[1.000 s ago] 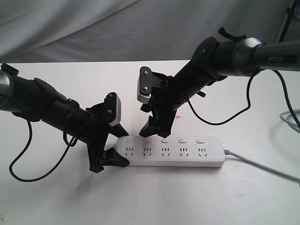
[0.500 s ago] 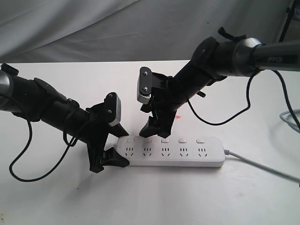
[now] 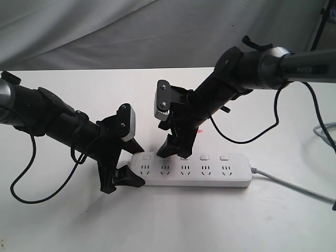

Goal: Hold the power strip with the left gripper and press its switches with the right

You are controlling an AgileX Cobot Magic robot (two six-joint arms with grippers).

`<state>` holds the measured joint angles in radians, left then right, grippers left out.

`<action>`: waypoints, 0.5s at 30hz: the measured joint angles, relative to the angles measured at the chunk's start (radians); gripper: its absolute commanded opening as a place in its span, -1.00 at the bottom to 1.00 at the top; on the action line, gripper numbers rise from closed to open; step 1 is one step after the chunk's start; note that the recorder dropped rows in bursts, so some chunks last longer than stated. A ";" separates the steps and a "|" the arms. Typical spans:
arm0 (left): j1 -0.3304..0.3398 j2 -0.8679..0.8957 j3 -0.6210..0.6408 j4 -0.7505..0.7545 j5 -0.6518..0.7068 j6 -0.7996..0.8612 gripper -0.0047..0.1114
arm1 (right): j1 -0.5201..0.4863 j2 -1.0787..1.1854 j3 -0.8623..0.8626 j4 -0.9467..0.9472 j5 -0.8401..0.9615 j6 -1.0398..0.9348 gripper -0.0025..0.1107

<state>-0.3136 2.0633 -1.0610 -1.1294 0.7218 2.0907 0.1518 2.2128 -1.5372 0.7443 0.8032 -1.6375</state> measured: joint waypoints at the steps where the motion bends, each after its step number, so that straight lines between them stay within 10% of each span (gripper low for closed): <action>1: 0.000 0.000 0.000 0.000 0.000 0.000 -0.92 | 0.000 0.004 0.000 0.002 0.000 0.000 0.30; 15: 0.000 0.000 0.000 0.000 0.000 0.000 -0.92 | 0.000 -0.006 0.050 0.025 -0.086 -0.030 0.30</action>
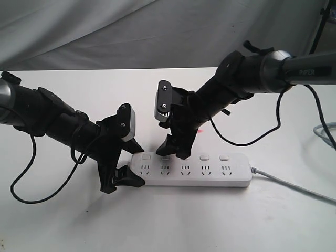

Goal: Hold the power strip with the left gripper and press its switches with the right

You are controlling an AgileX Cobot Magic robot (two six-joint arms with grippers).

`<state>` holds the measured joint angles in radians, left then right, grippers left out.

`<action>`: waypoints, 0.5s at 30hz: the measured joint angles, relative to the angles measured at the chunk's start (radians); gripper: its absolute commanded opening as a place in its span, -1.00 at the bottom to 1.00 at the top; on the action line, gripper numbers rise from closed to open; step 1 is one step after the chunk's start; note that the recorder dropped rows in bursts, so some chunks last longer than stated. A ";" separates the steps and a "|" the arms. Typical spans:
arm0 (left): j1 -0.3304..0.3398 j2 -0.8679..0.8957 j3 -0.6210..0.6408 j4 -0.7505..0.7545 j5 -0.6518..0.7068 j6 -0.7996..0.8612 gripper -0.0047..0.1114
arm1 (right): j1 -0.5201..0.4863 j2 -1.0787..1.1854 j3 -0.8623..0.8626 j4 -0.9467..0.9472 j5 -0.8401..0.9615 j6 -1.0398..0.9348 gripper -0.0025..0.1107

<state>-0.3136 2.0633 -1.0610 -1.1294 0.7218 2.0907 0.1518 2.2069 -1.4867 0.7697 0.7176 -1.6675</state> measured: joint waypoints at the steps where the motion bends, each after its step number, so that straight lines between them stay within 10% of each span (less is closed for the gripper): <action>1: 0.000 0.000 0.000 0.000 0.000 0.000 -0.92 | 0.000 -0.004 0.007 0.005 -0.007 -0.005 0.30; 15: 0.000 0.000 0.000 0.000 0.000 0.000 -0.92 | 0.000 -0.008 0.013 0.016 0.009 -0.042 0.30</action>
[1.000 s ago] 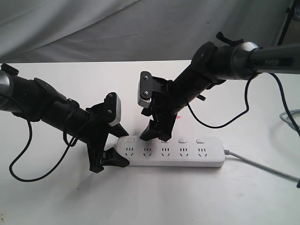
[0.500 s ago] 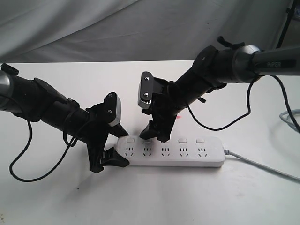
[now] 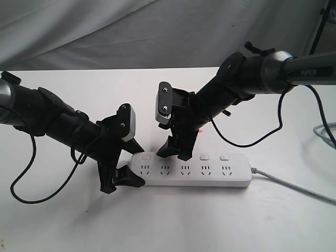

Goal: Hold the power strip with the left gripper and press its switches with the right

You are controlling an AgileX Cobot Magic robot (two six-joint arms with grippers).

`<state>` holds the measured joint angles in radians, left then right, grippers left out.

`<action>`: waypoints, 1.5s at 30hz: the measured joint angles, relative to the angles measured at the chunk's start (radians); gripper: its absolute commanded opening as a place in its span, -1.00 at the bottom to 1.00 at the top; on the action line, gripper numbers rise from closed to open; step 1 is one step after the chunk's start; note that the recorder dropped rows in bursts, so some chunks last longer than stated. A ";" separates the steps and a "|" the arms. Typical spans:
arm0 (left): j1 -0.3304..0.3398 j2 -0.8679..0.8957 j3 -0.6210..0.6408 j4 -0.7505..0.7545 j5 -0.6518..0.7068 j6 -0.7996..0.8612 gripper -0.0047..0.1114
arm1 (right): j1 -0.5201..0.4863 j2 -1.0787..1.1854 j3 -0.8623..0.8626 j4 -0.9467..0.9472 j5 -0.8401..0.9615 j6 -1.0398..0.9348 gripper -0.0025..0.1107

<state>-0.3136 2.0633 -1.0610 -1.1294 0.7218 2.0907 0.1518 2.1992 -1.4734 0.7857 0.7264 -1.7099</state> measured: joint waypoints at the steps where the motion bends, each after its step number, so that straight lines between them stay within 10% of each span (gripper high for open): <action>1: 0.000 0.000 0.000 0.000 0.000 0.000 -0.92 | 0.000 0.000 0.000 -0.006 0.002 -0.003 0.30; 45: 0.000 0.000 0.000 0.000 0.000 -0.002 -0.92 | -0.002 -0.125 0.047 0.020 0.037 -0.028 0.30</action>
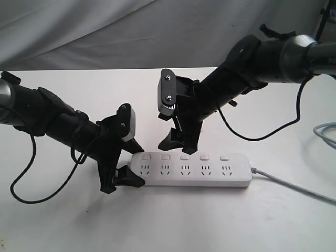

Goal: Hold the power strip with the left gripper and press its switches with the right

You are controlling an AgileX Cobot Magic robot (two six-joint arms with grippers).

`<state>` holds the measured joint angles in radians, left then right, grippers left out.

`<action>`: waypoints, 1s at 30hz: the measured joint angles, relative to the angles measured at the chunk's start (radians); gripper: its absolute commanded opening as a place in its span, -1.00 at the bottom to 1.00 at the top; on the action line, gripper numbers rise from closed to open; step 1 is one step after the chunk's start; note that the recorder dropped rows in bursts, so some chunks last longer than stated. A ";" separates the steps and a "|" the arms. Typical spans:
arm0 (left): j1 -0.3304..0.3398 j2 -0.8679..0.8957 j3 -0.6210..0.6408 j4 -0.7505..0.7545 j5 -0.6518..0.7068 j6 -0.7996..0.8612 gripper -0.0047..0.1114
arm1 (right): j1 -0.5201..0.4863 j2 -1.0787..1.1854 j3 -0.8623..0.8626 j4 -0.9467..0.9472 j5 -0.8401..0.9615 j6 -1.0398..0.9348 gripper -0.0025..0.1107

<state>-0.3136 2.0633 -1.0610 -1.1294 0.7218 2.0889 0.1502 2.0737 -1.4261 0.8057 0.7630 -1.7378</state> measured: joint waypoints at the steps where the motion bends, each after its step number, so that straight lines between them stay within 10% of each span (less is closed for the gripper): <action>1: 0.000 0.000 0.000 0.000 0.000 0.000 -0.92 | 0.000 0.000 0.000 0.000 0.000 0.002 0.30; 30: 0.000 0.000 0.000 0.000 0.000 0.000 -0.92 | -0.080 0.000 0.000 -0.081 0.046 0.065 0.30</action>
<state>-0.3136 2.0633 -1.0610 -1.1294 0.7218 2.0889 0.0703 2.0737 -1.4261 0.7250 0.8090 -1.6726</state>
